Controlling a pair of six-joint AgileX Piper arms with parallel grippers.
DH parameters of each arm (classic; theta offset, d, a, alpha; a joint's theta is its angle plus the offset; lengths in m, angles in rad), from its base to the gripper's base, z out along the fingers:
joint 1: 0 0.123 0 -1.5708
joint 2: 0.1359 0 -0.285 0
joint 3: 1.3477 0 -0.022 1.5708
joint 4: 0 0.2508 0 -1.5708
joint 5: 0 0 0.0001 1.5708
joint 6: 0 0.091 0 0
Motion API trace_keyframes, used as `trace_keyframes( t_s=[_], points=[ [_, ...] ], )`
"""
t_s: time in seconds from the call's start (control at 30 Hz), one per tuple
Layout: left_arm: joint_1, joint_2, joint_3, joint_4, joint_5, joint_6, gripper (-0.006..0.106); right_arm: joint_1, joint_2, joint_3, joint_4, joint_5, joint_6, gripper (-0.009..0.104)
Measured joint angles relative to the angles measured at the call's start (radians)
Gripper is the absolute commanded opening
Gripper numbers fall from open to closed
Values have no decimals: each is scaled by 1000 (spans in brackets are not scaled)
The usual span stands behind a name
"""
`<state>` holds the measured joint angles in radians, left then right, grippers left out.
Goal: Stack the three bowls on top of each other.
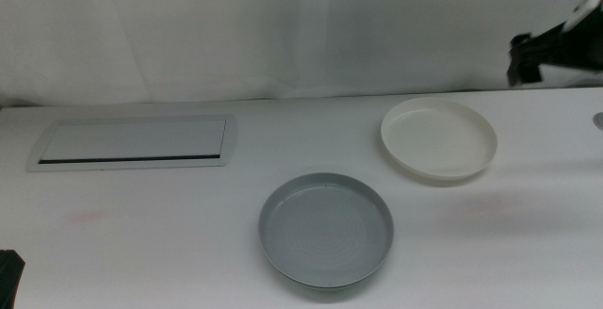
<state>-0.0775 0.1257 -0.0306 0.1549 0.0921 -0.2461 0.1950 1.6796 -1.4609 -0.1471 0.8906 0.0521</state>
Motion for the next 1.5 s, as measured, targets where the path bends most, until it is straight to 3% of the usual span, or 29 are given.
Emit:
trace_keyframes(
  t_s=[0.27, 0.6, 1.03, 1.17, 1.27, 1.33, 1.37, 1.5],
  points=[
    [0, 0, 0, 0, 2, 0, -3, 0, 182, -8, 22, -87, 26, 102],
    [0, 0, 0, 0, 2, 0, -3, 0, 380, -149, 64, -61, 27, 100],
    [0, 0, 0, 0, 2, 0, -3, 0, 505, -156, 84, -34, 53, 96],
    [0, 0, 0, 0, 2, 0, -3, 0, 509, -159, 91, -34, 55, 75],
    [0, 0, 0, 0, 2, 0, -3, 0, 515, -162, 98, -36, 55, 40],
    [0, 0, 0, 0, 2, 0, -3, 0, 516, -164, 94, -36, 56, 6],
    [0, 0, 0, 0, 2, 0, -3, -2, 516, -164, 87, -34, 60, -2],
    [0, 0, 0, 0, 2, 0, -3, -6, 518, -170, 97, -41, 62, -3]
  ],
)
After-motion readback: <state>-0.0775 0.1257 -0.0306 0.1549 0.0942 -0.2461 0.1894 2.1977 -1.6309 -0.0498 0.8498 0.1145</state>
